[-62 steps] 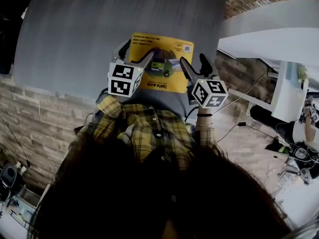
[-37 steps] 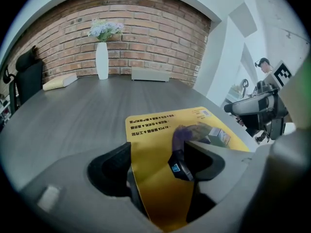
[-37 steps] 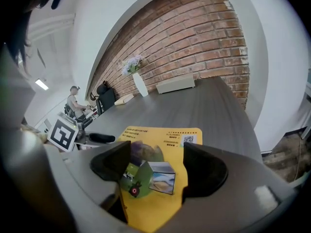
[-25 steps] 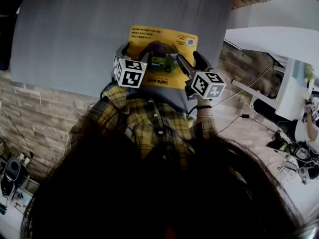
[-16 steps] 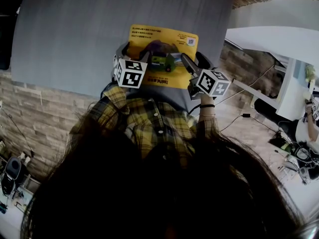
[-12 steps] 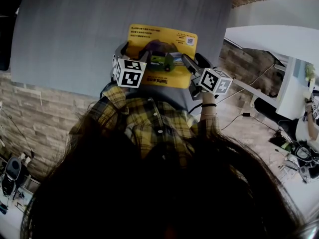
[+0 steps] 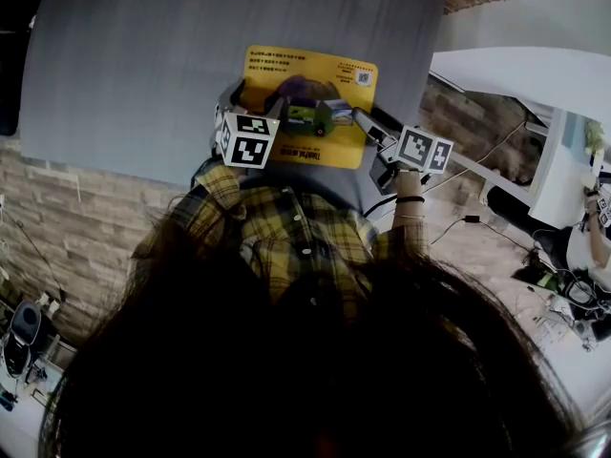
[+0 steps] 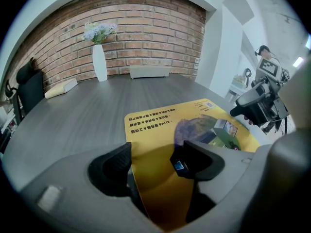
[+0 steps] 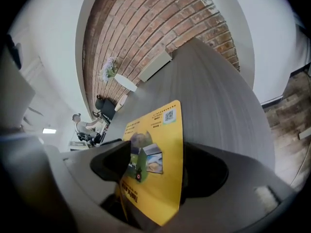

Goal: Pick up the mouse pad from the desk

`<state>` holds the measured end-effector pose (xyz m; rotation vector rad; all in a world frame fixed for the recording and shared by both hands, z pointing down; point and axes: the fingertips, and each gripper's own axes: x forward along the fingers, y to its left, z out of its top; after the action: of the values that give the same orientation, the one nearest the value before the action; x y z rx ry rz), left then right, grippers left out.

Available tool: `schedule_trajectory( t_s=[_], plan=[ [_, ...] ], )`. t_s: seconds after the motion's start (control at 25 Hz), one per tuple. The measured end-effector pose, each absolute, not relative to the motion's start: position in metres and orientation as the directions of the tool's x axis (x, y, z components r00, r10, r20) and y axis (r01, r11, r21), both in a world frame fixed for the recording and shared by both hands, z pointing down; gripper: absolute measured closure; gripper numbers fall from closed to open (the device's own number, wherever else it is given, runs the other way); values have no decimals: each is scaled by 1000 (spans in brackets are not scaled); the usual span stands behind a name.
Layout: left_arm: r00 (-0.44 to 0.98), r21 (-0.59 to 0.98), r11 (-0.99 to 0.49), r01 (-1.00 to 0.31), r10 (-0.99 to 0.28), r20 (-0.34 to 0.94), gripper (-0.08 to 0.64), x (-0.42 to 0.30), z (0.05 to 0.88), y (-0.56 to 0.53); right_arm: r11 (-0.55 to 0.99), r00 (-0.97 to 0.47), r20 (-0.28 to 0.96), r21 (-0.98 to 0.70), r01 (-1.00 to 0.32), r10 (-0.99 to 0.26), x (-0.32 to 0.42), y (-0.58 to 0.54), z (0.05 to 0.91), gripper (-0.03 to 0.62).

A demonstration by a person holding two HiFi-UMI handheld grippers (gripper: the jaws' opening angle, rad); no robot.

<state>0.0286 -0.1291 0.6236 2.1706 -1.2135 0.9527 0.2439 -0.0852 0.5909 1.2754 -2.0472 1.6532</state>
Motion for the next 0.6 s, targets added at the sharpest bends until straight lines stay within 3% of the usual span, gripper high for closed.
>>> schedule_trajectory(
  t_s=[0.6],
  plan=[
    [378, 65, -506, -860, -544, 749, 212, 30, 623, -131, -92, -739, 621, -778, -621, -260, 238, -68, 593, 256]
  ],
)
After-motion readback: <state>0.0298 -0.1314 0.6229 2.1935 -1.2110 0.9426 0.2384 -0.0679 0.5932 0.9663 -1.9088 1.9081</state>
